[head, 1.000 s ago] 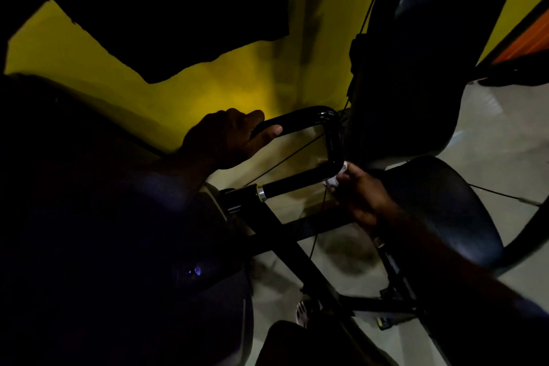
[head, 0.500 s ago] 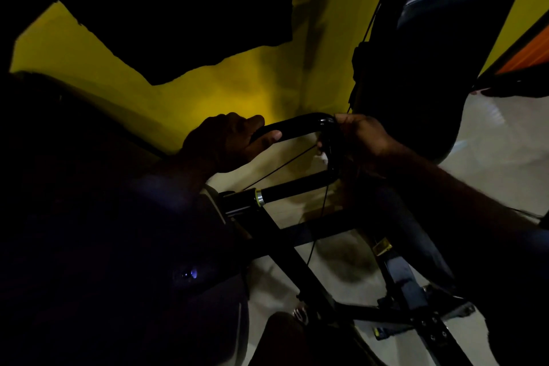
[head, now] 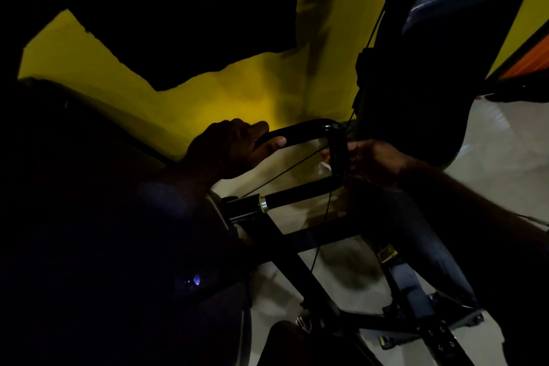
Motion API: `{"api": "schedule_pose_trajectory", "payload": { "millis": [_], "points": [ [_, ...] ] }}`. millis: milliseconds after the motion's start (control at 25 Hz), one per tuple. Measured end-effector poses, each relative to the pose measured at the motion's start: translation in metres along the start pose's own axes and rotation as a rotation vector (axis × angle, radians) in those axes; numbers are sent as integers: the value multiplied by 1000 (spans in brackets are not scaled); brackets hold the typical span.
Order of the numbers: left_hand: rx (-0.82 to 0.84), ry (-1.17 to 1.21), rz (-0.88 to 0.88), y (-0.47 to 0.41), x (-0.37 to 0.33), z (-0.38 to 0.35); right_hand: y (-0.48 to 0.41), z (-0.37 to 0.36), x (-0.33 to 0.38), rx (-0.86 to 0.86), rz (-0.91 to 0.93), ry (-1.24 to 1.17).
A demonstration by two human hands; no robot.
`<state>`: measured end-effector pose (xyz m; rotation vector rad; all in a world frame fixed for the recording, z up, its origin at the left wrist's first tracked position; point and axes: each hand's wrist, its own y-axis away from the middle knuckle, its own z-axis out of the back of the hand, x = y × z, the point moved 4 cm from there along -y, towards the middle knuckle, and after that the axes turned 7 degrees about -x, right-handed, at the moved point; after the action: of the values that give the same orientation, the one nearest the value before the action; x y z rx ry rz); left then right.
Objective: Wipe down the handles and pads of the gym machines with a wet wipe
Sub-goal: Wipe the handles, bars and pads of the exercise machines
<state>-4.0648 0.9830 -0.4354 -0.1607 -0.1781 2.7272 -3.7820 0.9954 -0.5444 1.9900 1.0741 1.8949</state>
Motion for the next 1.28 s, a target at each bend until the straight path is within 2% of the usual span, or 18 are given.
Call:
{"api": "schedule_pose_trajectory", "payload": {
  "millis": [80,160,280,360,440,480,640,720,880,960,1000,1040,1080,1200,1240,1280],
  "points": [
    [4,4,9,0,-1,0,3,2,21,-1,59,109],
    [-1,-2,5,-1,-1,2,9,-1,56,-3,213,158],
    [1,-2,5,0,-2,2,16,-8,77,-95,417,158],
    [-5,-2,7,2,-3,2,16,-12,51,-72,397,188],
    [-9,-13,16,2,-1,1,14,-14,29,-17,276,177],
    [-4,-15,21,1,0,1,10,-11,30,-56,261,182],
    [9,-21,9,0,-2,2,9,-15,59,-221,433,105],
    [19,-15,23,1,-3,4,18,-21,41,-346,506,152],
    [-10,-25,4,2,-2,3,40,-15,-1,-761,546,398],
    [-8,-26,8,1,-1,1,64,-20,14,-966,773,441],
    [-11,-27,13,1,0,0,69,-21,21,-983,881,449],
    [-14,-26,16,2,0,0,71,-27,28,-944,931,504],
    [-15,-25,16,2,0,2,72,-37,33,-778,993,623],
    [-12,-28,4,2,-6,5,73,-55,30,-421,1308,1300],
    [-8,-35,6,2,-5,5,66,-52,23,-371,1325,1427],
    [-4,-42,10,2,-4,5,58,-52,18,-351,1265,1483]
  ]
}}
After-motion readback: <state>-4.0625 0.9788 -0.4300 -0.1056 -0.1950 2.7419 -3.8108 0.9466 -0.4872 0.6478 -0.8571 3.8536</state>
